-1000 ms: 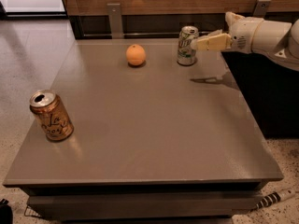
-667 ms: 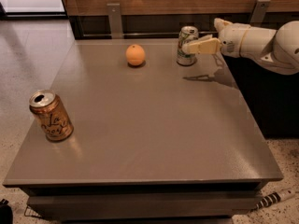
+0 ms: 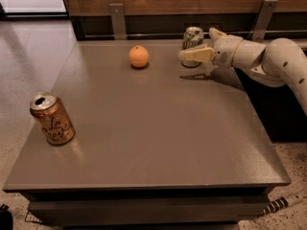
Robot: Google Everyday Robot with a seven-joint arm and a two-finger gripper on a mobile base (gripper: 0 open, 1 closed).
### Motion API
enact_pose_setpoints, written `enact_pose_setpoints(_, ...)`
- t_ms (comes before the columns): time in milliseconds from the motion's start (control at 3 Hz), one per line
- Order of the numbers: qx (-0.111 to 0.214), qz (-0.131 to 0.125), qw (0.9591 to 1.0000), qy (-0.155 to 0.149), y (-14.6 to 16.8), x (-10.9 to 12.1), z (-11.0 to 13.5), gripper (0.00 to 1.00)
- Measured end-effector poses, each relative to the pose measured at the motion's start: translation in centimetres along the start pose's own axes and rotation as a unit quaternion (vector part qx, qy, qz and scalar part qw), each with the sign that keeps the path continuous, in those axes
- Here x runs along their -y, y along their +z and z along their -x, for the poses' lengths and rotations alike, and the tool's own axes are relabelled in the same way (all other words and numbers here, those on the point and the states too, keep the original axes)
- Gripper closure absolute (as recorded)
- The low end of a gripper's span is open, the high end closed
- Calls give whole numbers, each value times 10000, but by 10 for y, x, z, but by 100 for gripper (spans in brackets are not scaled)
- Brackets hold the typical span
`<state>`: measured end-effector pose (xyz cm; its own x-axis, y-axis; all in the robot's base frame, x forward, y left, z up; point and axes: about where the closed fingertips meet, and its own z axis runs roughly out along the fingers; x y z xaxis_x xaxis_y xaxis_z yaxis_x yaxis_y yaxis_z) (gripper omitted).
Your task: Move 7up can near orange can
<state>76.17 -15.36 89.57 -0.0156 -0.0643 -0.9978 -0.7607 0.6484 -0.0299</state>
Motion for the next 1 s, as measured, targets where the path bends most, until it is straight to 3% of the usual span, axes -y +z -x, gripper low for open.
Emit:
enact_pose_setpoints(333,159,-95,9998,123,7,1,-11,12)
enact_pose_setpoints(1000,177,-78,9997,132,13,-2,-11,59)
